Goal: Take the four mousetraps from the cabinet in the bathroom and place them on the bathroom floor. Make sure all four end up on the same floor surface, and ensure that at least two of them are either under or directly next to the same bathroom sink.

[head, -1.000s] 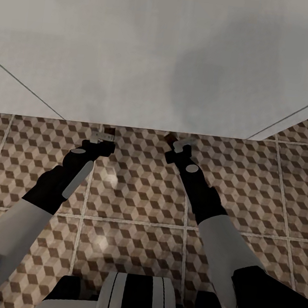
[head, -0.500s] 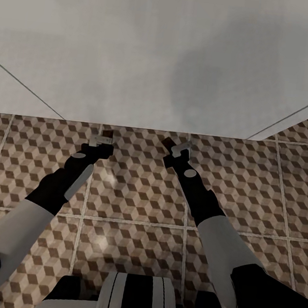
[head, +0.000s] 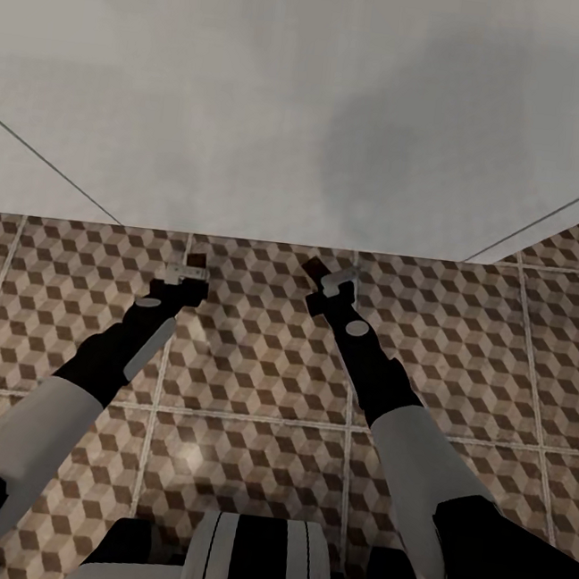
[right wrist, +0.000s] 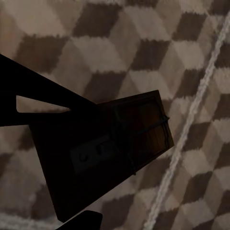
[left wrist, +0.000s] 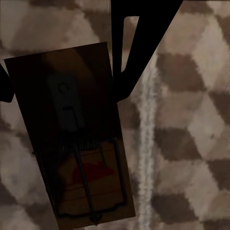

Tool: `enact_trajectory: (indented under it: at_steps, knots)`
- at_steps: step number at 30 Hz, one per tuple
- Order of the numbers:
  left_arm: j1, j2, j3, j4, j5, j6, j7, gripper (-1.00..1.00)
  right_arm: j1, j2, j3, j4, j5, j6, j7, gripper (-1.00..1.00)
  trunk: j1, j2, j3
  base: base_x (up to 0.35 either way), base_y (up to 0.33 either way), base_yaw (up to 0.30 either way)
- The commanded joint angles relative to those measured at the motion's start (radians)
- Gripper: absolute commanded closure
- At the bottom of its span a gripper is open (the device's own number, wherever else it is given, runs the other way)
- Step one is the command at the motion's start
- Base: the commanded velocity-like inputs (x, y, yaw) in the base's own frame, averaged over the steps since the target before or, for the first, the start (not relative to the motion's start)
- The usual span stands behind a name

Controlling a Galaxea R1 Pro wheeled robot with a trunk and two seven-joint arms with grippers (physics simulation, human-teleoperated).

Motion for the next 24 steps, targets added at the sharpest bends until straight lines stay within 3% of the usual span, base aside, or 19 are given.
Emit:
enact_trajectory:
  at_steps: [1,24]
  knots:
    - [0.000,0.001,-0.005,0.002,0.008,-0.001,0.013,1.00,0.000,0.000,-0.001,-0.002,0.011,0.006,0.003,1.00,0.000,0.000,-0.001,0.000,0.000,0.000]
    - [0.000,-0.019,-0.008,0.066,0.008,-0.015,0.013,1.00,0.000,0.000,-0.001,0.024,0.011,-0.011,0.003,1.00,0.000,0.000,-0.001,0.000,0.000,0.000]
